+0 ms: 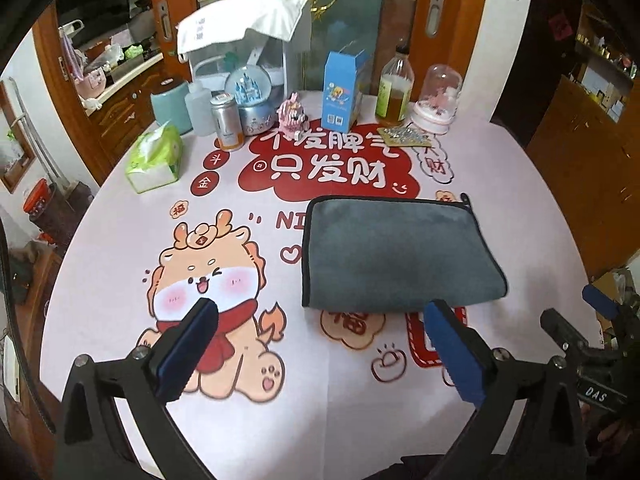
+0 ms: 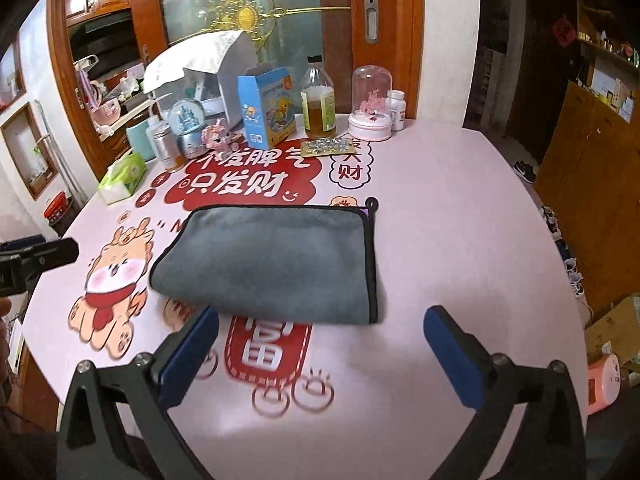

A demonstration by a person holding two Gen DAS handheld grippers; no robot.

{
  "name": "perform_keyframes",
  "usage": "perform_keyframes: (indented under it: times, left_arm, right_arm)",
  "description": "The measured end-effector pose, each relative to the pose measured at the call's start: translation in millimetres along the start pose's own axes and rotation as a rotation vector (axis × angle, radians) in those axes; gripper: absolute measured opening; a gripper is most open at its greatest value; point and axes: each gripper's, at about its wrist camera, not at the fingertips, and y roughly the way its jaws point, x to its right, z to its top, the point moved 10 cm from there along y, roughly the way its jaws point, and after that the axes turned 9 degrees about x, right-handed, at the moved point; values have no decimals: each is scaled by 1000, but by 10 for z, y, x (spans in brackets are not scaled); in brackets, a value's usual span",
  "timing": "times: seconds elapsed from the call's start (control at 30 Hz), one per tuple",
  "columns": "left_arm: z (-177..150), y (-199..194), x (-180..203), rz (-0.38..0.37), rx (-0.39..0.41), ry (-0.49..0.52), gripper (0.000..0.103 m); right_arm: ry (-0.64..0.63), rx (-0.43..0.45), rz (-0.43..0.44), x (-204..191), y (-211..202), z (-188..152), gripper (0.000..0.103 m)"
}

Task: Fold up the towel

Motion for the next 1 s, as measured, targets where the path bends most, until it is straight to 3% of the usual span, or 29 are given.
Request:
perform_keyframes:
  times: [0.3, 0.5, 1.0]
  left_arm:
    - [-164, -561, 189, -21, 40, -36, 102]
    - [-279, -805, 288, 6, 61, -10, 102]
    - [-456, -1061, 482, 37, 87, 52, 102]
  right_arm:
    - [43, -8, 13, -35, -689, -113, 103]
    - [72, -31, 31, -89, -998, -198, 103]
    - [67, 19, 42, -315, -1341, -271, 103]
